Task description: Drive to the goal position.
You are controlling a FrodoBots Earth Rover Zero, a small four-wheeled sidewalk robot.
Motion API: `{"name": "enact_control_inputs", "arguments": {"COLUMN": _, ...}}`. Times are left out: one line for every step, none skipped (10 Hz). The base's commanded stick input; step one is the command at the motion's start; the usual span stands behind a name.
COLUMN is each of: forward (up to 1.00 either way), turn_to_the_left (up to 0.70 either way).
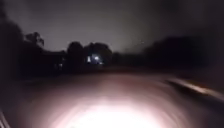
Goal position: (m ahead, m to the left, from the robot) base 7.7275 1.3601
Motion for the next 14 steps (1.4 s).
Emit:
{"name": "enact_control_inputs", "arguments": {"forward": 0.7, "turn_to_the_left": -0.35}}
{"name": "enact_control_inputs", "arguments": {"forward": 0.7, "turn_to_the_left": -0.35}}
{"name": "enact_control_inputs", "arguments": {"forward": 0.7, "turn_to_the_left": -0.35}}
{"name": "enact_control_inputs", "arguments": {"forward": 0.7, "turn_to_the_left": -0.35}}
{"name": "enact_control_inputs", "arguments": {"forward": 0.7, "turn_to_the_left": -0.35}}
{"name": "enact_control_inputs", "arguments": {"forward": 0.7, "turn_to_the_left": -0.19}}
{"name": "enact_control_inputs", "arguments": {"forward": 0.7, "turn_to_the_left": 0.0}}
{"name": "enact_control_inputs", "arguments": {"forward": 0.7, "turn_to_the_left": 0.0}}
{"name": "enact_control_inputs", "arguments": {"forward": 0.7, "turn_to_the_left": 0.0}}
{"name": "enact_control_inputs", "arguments": {"forward": 0.7, "turn_to_the_left": 0.0}}
{"name": "enact_control_inputs", "arguments": {"forward": 0.7, "turn_to_the_left": 0.0}}
{"name": "enact_control_inputs", "arguments": {"forward": 0.7, "turn_to_the_left": 0.0}}
{"name": "enact_control_inputs", "arguments": {"forward": 0.7, "turn_to_the_left": 0.0}}
{"name": "enact_control_inputs", "arguments": {"forward": 0.7, "turn_to_the_left": 0.0}}
